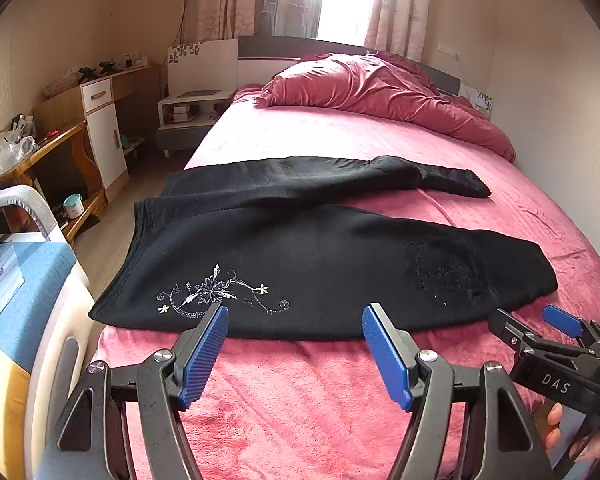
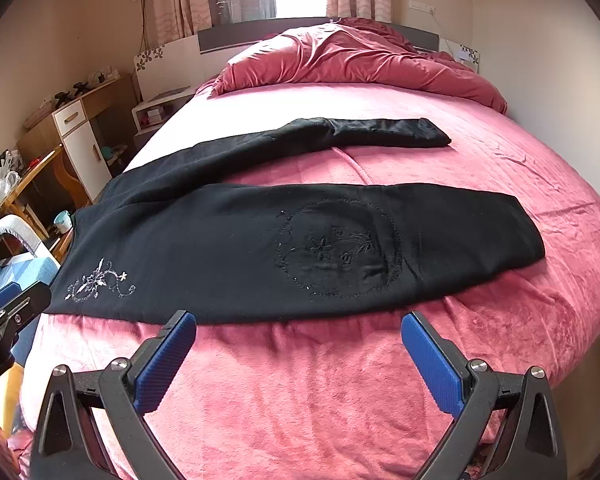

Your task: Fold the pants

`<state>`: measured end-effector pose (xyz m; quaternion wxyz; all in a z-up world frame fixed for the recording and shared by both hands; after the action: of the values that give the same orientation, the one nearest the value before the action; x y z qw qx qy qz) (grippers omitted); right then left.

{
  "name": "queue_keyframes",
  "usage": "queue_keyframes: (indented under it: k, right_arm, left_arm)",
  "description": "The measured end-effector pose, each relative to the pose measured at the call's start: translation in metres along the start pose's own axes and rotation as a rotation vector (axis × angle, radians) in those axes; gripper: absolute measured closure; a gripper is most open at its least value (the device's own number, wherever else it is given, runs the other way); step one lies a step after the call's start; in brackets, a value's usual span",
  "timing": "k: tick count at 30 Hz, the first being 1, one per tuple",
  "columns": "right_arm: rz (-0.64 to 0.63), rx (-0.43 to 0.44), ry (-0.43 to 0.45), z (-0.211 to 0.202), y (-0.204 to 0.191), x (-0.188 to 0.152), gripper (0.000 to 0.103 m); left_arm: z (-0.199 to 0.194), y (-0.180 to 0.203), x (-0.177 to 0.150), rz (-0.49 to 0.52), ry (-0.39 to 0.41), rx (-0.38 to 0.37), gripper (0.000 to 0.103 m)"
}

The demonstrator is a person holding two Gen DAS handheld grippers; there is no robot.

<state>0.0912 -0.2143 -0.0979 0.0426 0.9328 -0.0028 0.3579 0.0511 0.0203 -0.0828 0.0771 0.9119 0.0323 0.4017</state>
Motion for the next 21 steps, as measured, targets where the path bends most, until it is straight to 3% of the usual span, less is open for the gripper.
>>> queue_keyframes:
  k: [15,19,21]
  right_arm:
    - [0.065,0.003,-0.061,0.026,0.024,-0.004,0.000]
    - [0.156,0.054,-0.085,0.036,0.052,-0.002,0.000]
    - [0.248,0.101,-0.116,0.044,0.076,-0.002,0.000]
  left_arm:
    - [0.032,0.005,-0.012,0.005,-0.084,-0.018,0.031]
    - [0.053,-0.008,-0.030,-0.070,-0.182,-0.086,0.015]
    - [0.064,-0.025,-0.038,-0.130,-0.214,-0.096,0.015]
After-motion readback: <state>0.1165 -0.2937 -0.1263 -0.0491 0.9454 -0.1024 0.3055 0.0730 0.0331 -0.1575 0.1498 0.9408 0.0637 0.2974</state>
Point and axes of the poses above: each gripper's, at about its wrist camera, not at the fingertips, and z roughly the way its jaws point, y to its right, x to its top, the point moved 7 cm from there along z, roughly the way its jaws point, and after that the axes turned 7 degrees about -x, right-handed, at the moved point
